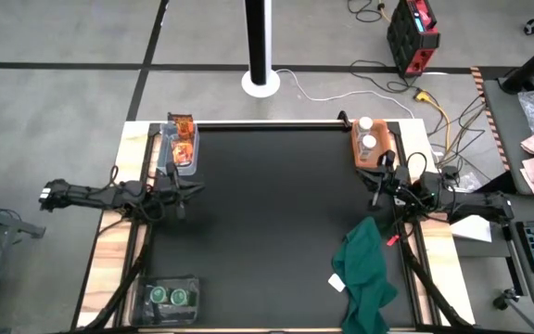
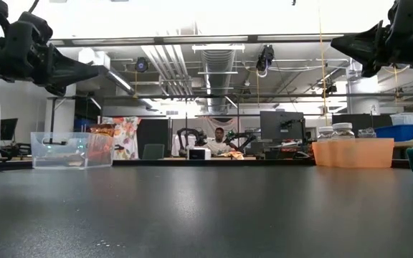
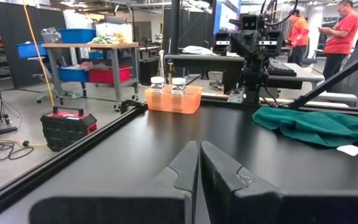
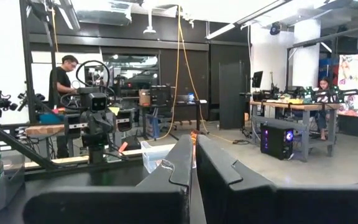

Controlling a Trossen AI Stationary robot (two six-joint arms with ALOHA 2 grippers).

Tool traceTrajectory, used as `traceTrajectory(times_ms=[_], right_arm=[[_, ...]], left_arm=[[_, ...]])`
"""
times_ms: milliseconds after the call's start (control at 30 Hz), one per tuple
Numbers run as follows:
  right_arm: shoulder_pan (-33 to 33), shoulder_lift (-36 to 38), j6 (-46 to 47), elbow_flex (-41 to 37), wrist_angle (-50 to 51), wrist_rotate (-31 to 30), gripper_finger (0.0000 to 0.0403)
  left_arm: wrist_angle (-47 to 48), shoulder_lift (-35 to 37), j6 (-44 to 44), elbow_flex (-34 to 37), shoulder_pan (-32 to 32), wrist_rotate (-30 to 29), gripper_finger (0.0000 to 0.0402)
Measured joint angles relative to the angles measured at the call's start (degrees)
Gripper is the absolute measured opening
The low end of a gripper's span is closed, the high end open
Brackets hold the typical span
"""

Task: Sort spices by type
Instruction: Return to Home Position

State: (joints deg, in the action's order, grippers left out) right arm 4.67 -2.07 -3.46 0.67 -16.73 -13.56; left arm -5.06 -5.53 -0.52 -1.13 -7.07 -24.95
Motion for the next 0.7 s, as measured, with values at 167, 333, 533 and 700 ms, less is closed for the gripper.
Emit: traceTrajectory(times_ms=[167, 333, 533, 700], right_arm=[[0.00, 0.00, 0.02, 0.00, 0.00, 0.00, 0.0013], [0.00, 0.00, 0.02, 0.00, -0.02, 0.00, 0.0013], [0.00, 0.00, 0.02, -0.02, -0.02, 0.00, 0.0013], [0.00, 0.02, 0.02, -0.02, -0.01, 0.00, 0.0013]], left_arm=[[0.00, -0.45, 0.00, 0.00, 0.00, 0.00, 0.0001], [-0.02, -0.75, 0.00, 0.00, 0.00, 0.00, 0.0001], [0.00, -0.80, 0.00, -0.02, 0.00, 0.00, 0.0001], [0.00, -0.80, -0.01, -0.02, 0.00, 0.00, 0.0001]])
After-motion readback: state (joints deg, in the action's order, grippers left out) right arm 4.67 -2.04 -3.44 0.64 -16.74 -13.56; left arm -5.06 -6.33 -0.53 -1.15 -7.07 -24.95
